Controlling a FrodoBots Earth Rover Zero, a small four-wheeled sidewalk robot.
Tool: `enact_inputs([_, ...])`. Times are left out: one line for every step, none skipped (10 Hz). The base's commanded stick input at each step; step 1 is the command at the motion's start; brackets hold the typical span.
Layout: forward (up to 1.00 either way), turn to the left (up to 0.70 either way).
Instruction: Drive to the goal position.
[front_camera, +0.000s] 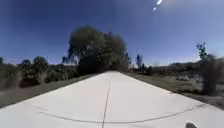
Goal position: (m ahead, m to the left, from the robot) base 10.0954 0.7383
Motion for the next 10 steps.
enact_inputs([1.0, -0.4])
enact_inputs([1.0, -0.18])
enact_inputs([1.0, 0.0])
enact_inputs([1.0, 0.0])
enact_inputs([1.0, 0.0])
enact_inputs([1.0, 0.0])
enact_inputs([1.0, 0.0])
enact_inputs([1.0, 0.0])
enact_inputs([1.0, 0.0])
enact_inputs([1.0, 0.0])
